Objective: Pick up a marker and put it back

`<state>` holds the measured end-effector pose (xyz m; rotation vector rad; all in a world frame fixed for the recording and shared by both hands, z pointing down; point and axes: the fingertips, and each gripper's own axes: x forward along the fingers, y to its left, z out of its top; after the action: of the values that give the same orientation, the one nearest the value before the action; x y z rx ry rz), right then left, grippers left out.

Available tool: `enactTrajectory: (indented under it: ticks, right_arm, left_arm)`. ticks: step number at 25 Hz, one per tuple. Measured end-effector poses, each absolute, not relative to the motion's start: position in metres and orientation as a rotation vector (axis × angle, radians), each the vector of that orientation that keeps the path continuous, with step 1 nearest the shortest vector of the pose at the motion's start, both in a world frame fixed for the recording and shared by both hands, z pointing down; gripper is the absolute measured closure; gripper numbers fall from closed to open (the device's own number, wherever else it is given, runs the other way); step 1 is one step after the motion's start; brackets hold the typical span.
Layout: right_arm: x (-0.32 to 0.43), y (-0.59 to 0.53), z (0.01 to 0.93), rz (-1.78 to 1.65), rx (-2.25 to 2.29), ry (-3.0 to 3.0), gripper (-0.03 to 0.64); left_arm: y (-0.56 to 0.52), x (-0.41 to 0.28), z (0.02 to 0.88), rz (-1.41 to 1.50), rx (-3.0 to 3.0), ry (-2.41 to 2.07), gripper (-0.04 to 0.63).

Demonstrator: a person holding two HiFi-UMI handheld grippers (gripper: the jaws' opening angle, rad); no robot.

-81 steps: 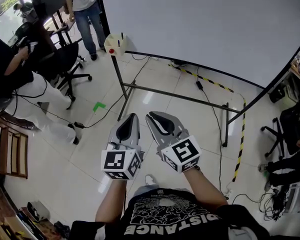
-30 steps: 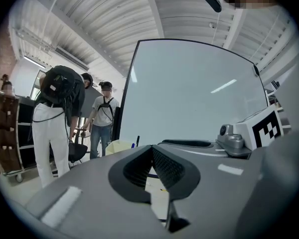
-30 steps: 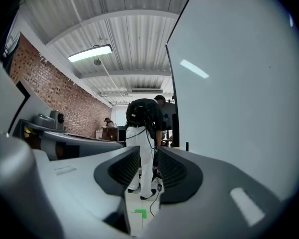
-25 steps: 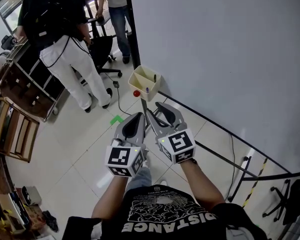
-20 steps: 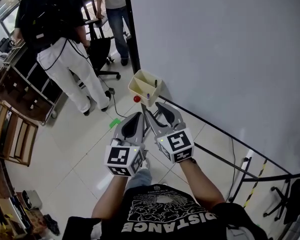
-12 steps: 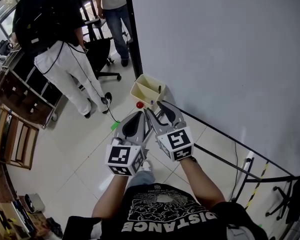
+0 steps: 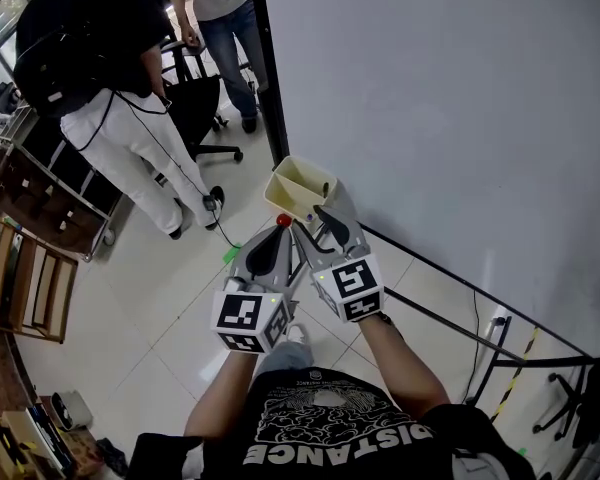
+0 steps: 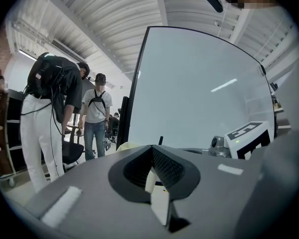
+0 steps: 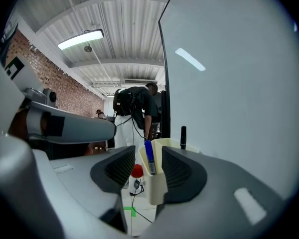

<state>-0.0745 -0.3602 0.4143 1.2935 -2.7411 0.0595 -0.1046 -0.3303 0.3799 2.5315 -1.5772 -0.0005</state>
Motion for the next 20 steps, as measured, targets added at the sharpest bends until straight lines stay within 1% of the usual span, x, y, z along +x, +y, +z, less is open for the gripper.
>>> enactTrajectory:
  ticks: [2, 5, 6, 14, 20]
  right_arm:
    - [-0.075, -0.364, 0.417, 0.046, 1.305, -2.726, 0.481]
    - [-0.075, -0.368, 0.419, 0.013, 1.325, -2.701, 0.558]
    - [-0.074, -0.369, 0.42, 0.005, 1.329, -2.696, 0.572]
    - [-0.073, -0.375, 0.419, -0.022, 1.326, -2.705, 0.577]
    - [-0.071, -0.37, 0.403, -0.064, 1.33, -2.735, 0.577]
  left_arm:
    - [-0.333, -0.107, 0.38, -0.002, 2.528, -1.582, 0.589]
    - [-0.338, -0.111, 0.382, -0.005, 2.52, -1.591, 0.589]
    - [-0.339, -0.111, 0.382, -0.005, 2.519, -1.592, 0.589]
    - [-0.346, -0.106, 0.388, 0.001, 2.518, -1.585, 0.589]
    - [-0.345, -0.102, 0.385, -0.003, 2.523, -1.59, 0.589]
